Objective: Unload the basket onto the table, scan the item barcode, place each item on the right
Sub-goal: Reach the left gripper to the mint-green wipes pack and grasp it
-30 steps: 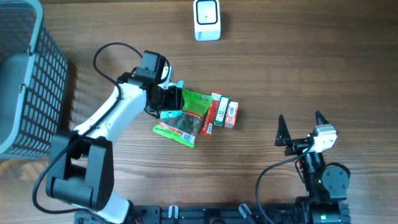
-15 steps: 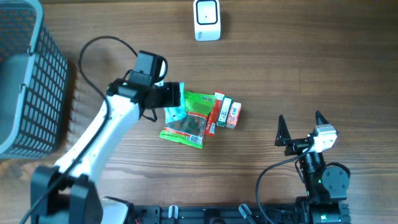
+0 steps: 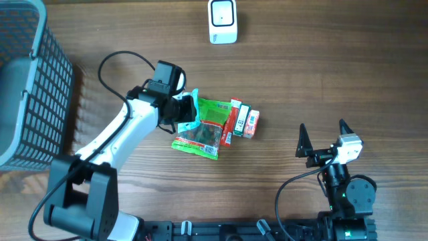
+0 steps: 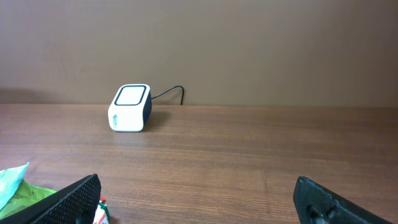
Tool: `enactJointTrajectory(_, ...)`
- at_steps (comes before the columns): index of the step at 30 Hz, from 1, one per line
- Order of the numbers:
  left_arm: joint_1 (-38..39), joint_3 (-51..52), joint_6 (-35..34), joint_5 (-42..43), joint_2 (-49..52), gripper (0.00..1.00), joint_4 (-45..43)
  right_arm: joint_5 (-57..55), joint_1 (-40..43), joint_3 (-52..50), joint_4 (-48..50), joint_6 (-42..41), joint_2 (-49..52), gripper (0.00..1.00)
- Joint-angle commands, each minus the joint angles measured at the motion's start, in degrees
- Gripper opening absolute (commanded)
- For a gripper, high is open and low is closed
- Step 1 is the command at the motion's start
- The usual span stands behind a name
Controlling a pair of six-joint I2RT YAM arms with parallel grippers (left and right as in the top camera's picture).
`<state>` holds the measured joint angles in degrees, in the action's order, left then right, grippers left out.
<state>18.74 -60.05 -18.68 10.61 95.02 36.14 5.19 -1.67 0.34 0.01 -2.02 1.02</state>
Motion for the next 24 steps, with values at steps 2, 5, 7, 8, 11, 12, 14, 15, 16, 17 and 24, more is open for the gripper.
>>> enactJointTrajectory(2, 3.41, 0.59, -2.23, 0.85, 2.51, 0.37, -0.94, 0.87, 0.2, -0.04, 0.33, 0.48, -0.22, 1.0)
enactJointTrajectory(5, 5.68, 0.59, -7.13, -5.53, 2.58, 0.36, -1.25, 0.87, 0.2, -0.04, 0.33, 0.5, -0.22, 1.0)
enactJointTrajectory(7, 7.23, 0.59, -9.03, -8.74, 2.6, 0.36, -1.27, 0.87, 0.2, -0.04, 0.33, 0.48, -0.22, 1.0)
enactJointTrajectory(8, 8.96, 0.61, -9.29, -11.02, 2.6, 0.37, -1.31, 0.87, 0.2, -0.04, 0.33, 0.5, -0.22, 1.0)
enactJointTrajectory(11, 10.62, 0.81, -10.8, -13.86, 2.6, 0.37, -1.55, 0.87, 0.2, -0.04, 0.33, 0.48, -0.22, 1.0)
enactJointTrajectory(12, 11.13, 0.96, -10.8, -14.62, 2.6, 0.37, -1.92, 0.87, 0.2, -0.04, 0.33, 0.5, -0.22, 1.0)
enactJointTrajectory(14, 12.04, 1.4, -11.54, -15.61, 2.62, 0.37, -2.43, 0.87, 0.2, -0.04, 0.33, 0.5, -0.22, 1.0)
enactJointTrajectory(15, 12.33, 1.79, -12.2, -15.98, 2.62, 0.37, -2.82, 0.87, 0.2, -0.04, 0.33, 0.48, -0.22, 0.99)
enactJointTrajectory(16, 12.46, 2.14, -12.28, -16.33, 2.62, 0.37, -3.15, 0.87, 0.2, -0.04, 0.33, 0.48, -0.22, 1.0)
enactJointTrajectory(17, 12.52, 2.75, -12.28, -16.74, 2.75, 0.37, -3.85, 0.87, 0.2, -0.04, 0.33, 0.5, -0.22, 1.0)
enactJointTrajectory(24, 12.55, 4.79, -12.02, -16.74, 5.01, 0.04, -5.73, 0.87, 0.2, -0.04, 0.35, 0.48, -0.22, 1.0)
